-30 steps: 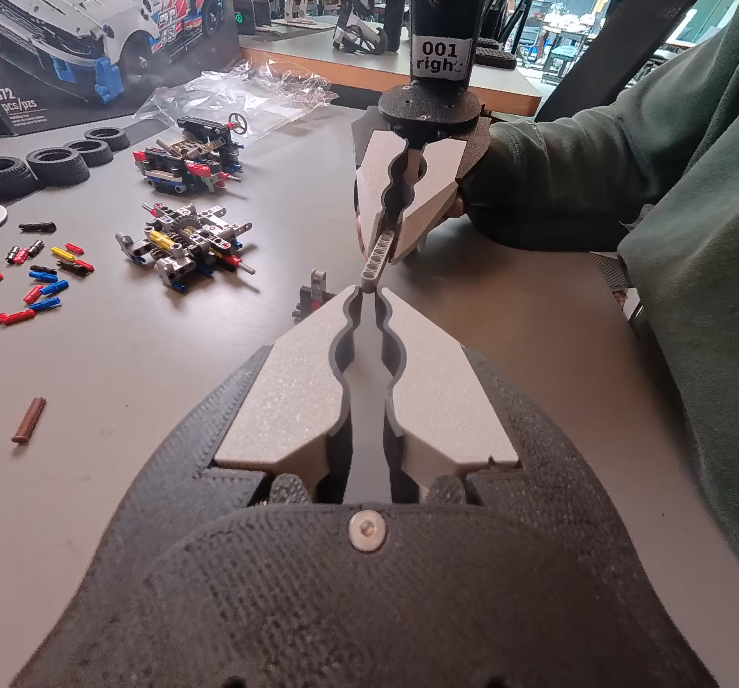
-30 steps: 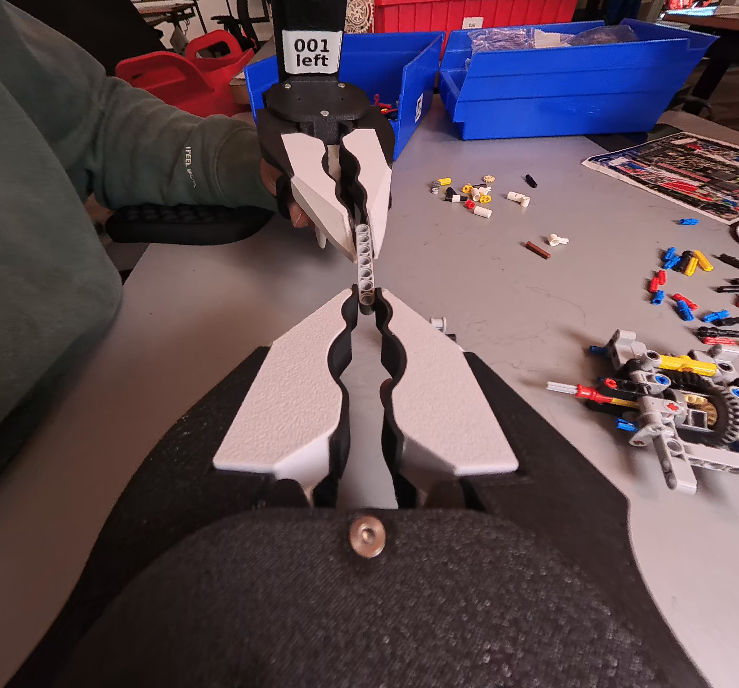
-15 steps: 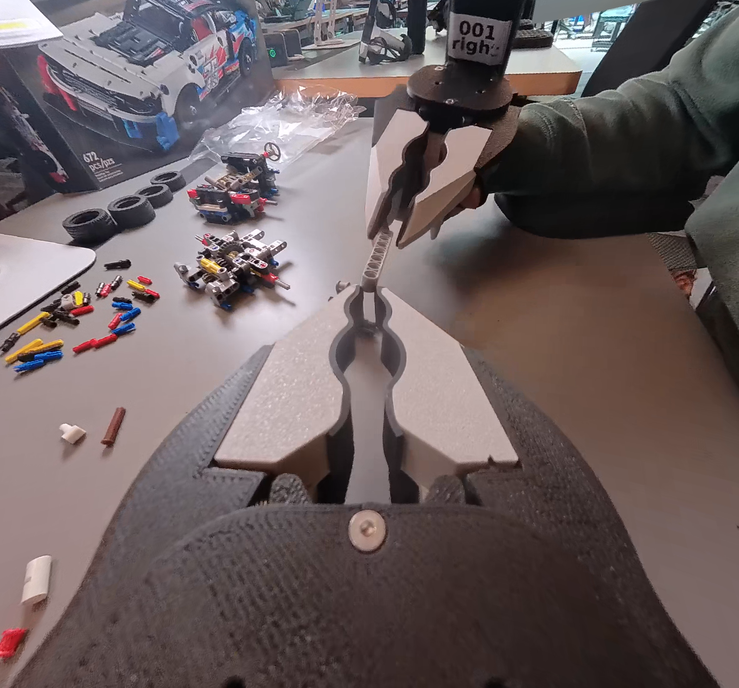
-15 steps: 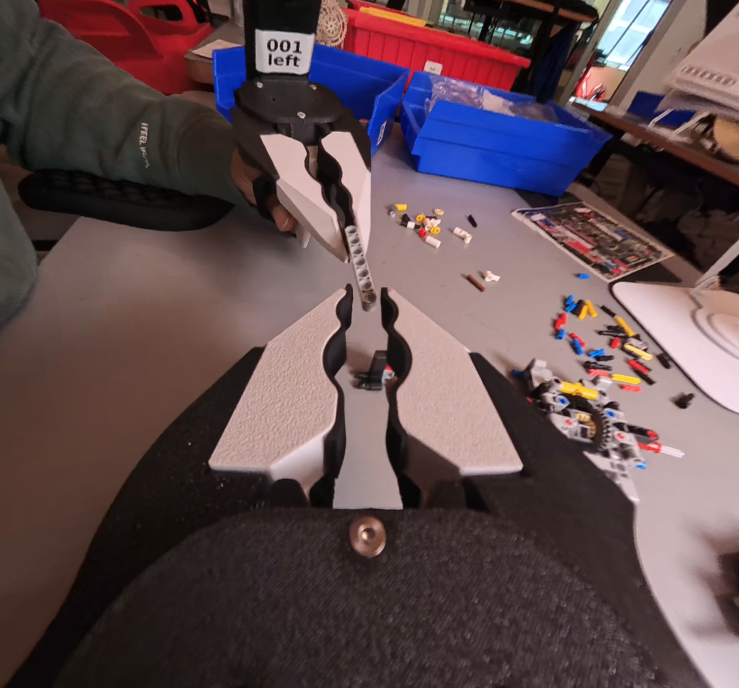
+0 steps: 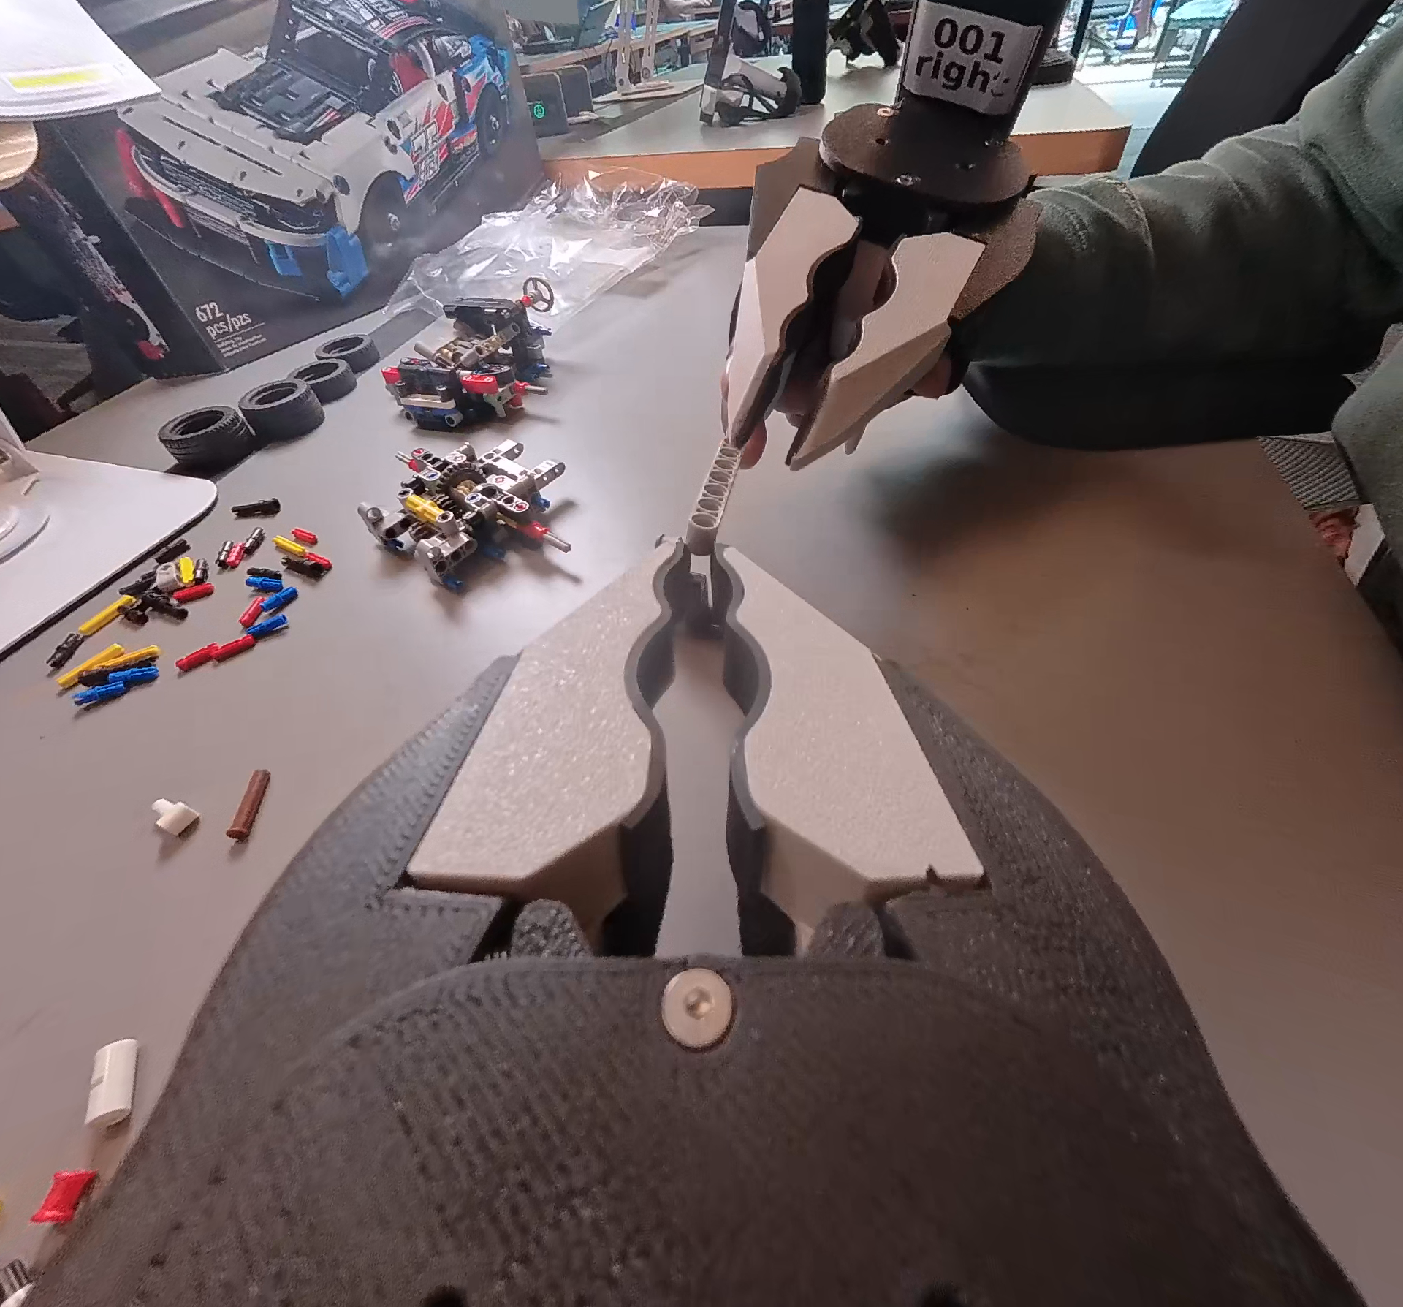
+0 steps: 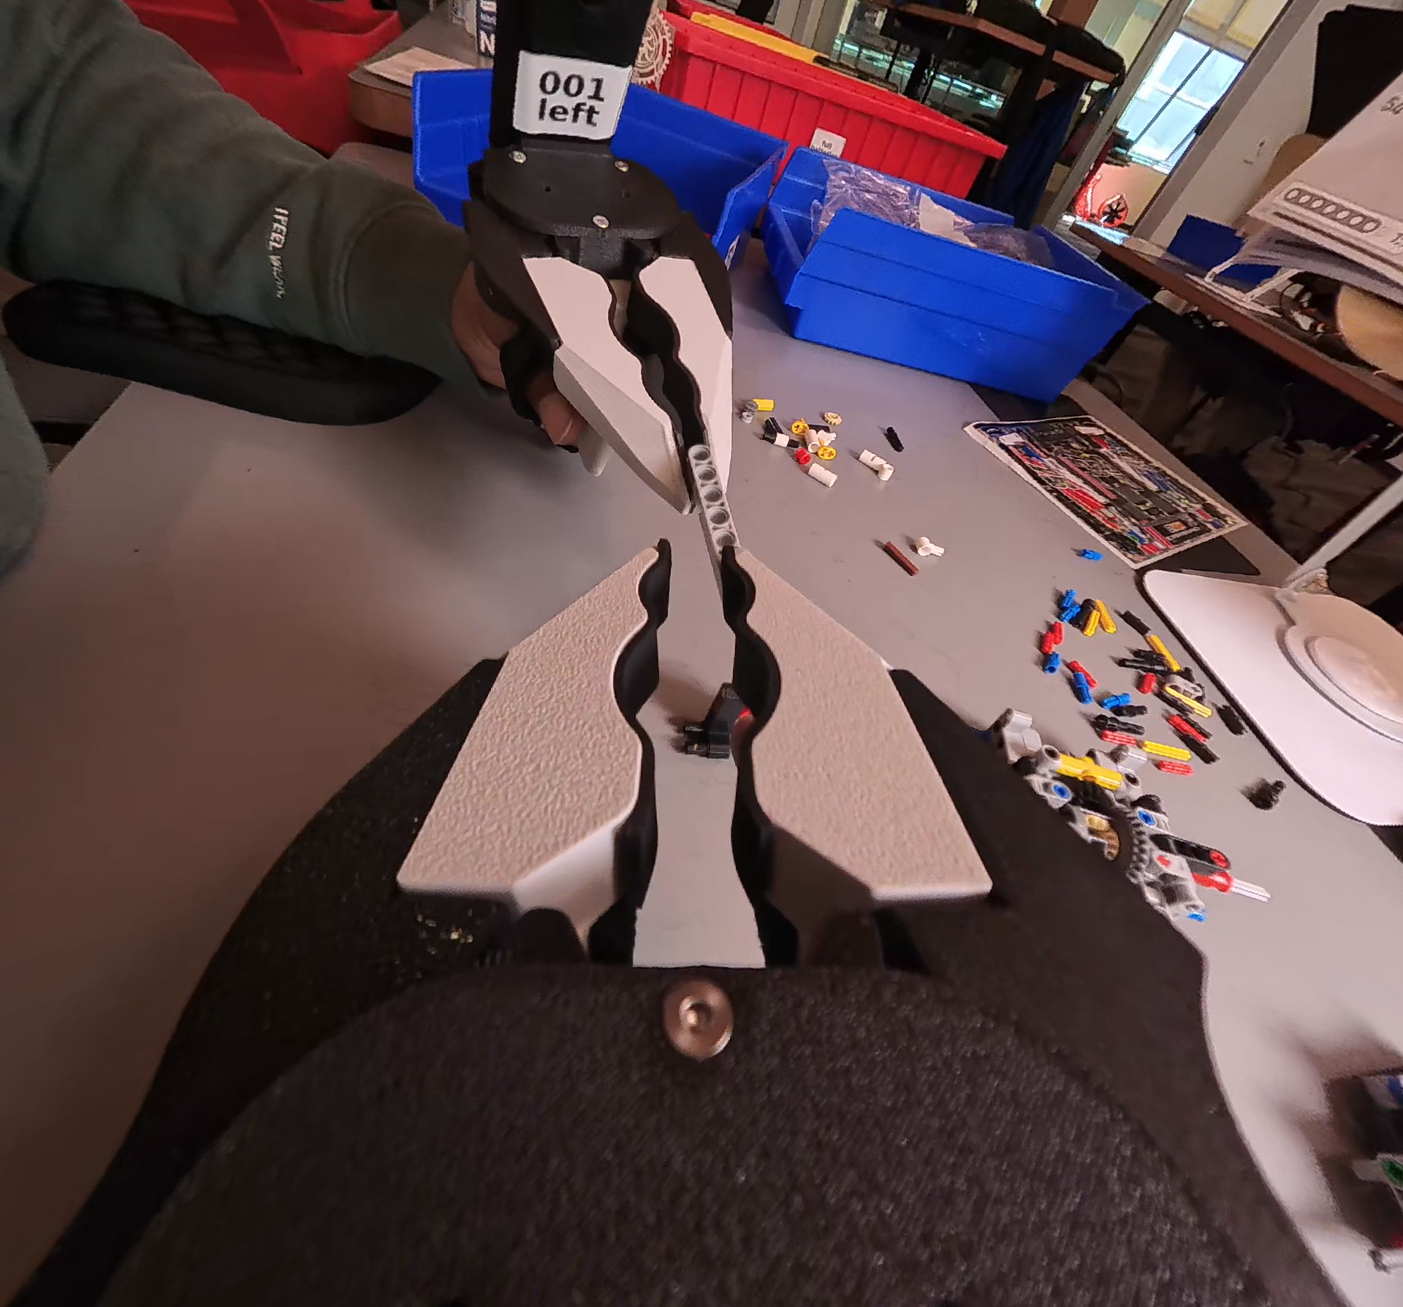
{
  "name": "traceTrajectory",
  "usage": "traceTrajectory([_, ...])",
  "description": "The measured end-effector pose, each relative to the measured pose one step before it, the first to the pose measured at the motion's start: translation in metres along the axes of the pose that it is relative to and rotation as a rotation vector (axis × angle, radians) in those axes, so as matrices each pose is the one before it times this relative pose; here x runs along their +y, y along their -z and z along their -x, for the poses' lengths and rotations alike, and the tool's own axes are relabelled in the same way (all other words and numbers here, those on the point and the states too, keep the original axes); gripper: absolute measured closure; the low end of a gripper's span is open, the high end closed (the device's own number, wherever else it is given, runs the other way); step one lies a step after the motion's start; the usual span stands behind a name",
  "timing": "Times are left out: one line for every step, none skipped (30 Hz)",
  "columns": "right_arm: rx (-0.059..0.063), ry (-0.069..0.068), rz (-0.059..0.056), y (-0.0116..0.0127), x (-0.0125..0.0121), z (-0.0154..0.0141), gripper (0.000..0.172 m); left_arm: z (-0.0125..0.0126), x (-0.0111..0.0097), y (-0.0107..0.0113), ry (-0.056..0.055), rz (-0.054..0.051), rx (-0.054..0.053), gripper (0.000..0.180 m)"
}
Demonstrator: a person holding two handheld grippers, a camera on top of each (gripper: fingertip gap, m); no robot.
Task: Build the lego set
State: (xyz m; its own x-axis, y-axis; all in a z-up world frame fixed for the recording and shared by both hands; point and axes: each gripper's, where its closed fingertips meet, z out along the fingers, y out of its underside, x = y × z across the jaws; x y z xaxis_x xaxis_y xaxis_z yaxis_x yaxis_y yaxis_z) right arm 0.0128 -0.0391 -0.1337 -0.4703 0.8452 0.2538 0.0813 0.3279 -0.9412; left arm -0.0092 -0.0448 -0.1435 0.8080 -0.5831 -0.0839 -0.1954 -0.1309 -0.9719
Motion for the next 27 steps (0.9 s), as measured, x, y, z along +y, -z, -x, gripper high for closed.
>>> traceTrajectory([-0.0006, 0.0034, 0.0120, -0.00104, 0.00216, 0.00074, 0.160, -0.00079, 0.00026, -0.00031, 0.0000, 0.0021, 0.0035, 0.177])
traceTrajectory([-0.0007, 0.0046, 0.0100, -0.00084, 0.00194, 0.00065, 0.160, -0.00043, 0.00041, -0.00024, -0.0014, 0.0024, 0.0012, 0.177])
traceTrajectory([-0.0001, 0.0043, 0.0023, -0.00031, 0.00038, 0.00057, 0.160, -0.00034, 0.00027, -0.00017, -0.0024, 0.0019, 0.0007, 0.177])
traceTrajectory([0.0015, 0.0013, -0.0042, -0.00005, -0.00109, 0.00020, 0.160, -0.00029, 0.00012, -0.00003, -0.0007, 0.0012, 0.0013, 0.177])
traceTrajectory([0.0018, -0.0009, -0.0065, 0.00036, -0.00181, -0.00005, 0.160, -0.00013, -0.00009, 0.00014, 0.0008, -0.0002, 0.0008, 0.177])
traceTrajectory([0.0031, -0.0003, -0.0058, 0.00017, -0.00168, -0.00024, 0.160, 0.00007, -0.00026, 0.00022, 0.0010, -0.0018, 0.0000, 0.176])
traceTrajectory([0.0032, 0.0012, -0.0029, 0.00005, -0.00079, -0.00009, 0.160, 0.00008, -0.00022, 0.00010, 0.0016, -0.0013, 0.0004, 0.177])
traceTrajectory([0.0016, 0.0025, 0.0019, -0.00021, 0.00027, 0.00002, 0.160, -0.00003, 0.00020, -0.00007, 0.0017, 0.0008, 0.0007, 0.177])
traceTrajectory([-0.0003, 0.0026, 0.0057, -0.00038, 0.00115, 0.00021, 0.160, -0.00001, 0.00041, -0.00013, 0.0004, 0.0019, 0.0000, 0.177])
traceTrajectory([0.0007, 0.0026, 0.0048, -0.00029, 0.00112, 0.00019, 0.160, 0.00000, 0.00052, -0.00027, -0.0004, 0.0022, 0.0002, 0.177])
traceTrajectory([0.0017, 0.0024, 0.0012, -0.00010, 0.00035, -0.00007, 0.160, -0.00014, 0.00051, -0.00024, 0.0000, 0.0030, 0.0004, 0.177])
traceTrajectory([0.0012, 0.0011, -0.0014, 0.00013, -0.00036, -0.00021, 0.160, 0.00000, 0.00036, -0.00008, 0.0004, 0.0022, 0.0001, 0.177])
traceTrajectory([0.0014, -0.0005, -0.0047, 0.00034, -0.00110, -0.00027, 0.160, -0.00009, 0.00032, -0.00017, 0.0013, 0.0021, 0.0006, 0.177])
traceTrajectory([0.0004, -0.0002, -0.0057, 0.00042, -0.00136, 0.00000, 0.160, -0.00004, 0.00060, -0.00018, 0.0015, 0.0035, 0.0005, 0.177])
traceTrajectory([-0.0008, 0.0003, -0.0058, 0.00022, -0.00136, 0.00028, 0.160, 0.00003, 0.00071, -0.00024, 0.0005, 0.0037, -0.0001, 0.177])
traceTrajectory([0.0001, 0.0011, -0.0028, 0.00014, -0.00072, 0.00018, 0.161, -0.00005, 0.00067, -0.00026, 0.0005, 0.0035, 0.0005, 0.177])
traceTrajectory([0.0014, 0.0016, 0.0028, -0.00008, 0.00034, 0.00002, 0.160, -0.00007, 0.00056, -0.00027, 0.0014, 0.0025, 0.0008, 0.177])
traceTrajectory([0.0010, 0.0015, 0.0028, -0.00010, 0.00050, -0.00011, 0.160, -0.00002, 0.00041, -0.00015, 0.0015, 0.0019, 0.0006, 0.177])
traceTrajectory([0.0004, 0.0009, -0.0003, 0.00000, 0.00002, 0.00004, 0.160, -0.00009, 0.00046, -0.00024, 0.0009, 0.0025, 0.0012, 0.177])
traceTrajectory([0.0019, 0.0004, -0.0020, 0.00012, -0.00041, -0.00034, 0.160, -0.00018, 0.00039, -0.00025, 0.0004, 0.0021, 0.0011, 0.177])
traceTrajectory([0.0020, 0.0010, -0.0003, 0.00022, -0.00031, -0.00034, 0.160, -0.00027, 0.00020, -0.00018, 0.0002, 0.0013, 0.0005, 0.177])
traceTrajectory([0.0008, 0.0022, -0.0015, 0.00016, -0.00041, -0.00009, 0.160, -0.00023, 0.00049, -0.00032, 0.0008, 0.0039, 0.0016, 0.177])
traceTrajectory([0.0005, 0.0012, -0.0039, 0.00020, -0.00083, 0.00007, 0.160, -0.00035, 0.00109, -0.00047, 0.0013, 0.0066, 0.0018, 0.177])
traceTrajectory([0.0000, 0.0008, -0.0045, 0.00000, -0.00109, 0.00026, 0.161, -0.00028, 0.00142, -0.00072, 0.0002, 0.0084, 0.0008, 0.177])
traceTrajectory([-0.0004, 0.0038, -0.0060, 0.00011, -0.00151, 0.00060, 0.160, -0.00047, 0.00175, -0.00083, -0.0009, 0.0108, 0.0014, 0.177])
traceTrajectory([0.0001, 0.0062, -0.0050, 0.00017, -0.00135, 0.00060, 0.161, -0.00060, 0.00165, -0.00093, -0.0018, 0.0095, 0.0018, 0.177])
traceTrajectory([-0.0014, 0.0048, 0.0003, -0.00021, -0.00053, 0.00082, 0.161, -0.00078, 0.00065, -0.00058, -0.0019, 0.0038, 0.0025, 0.177])
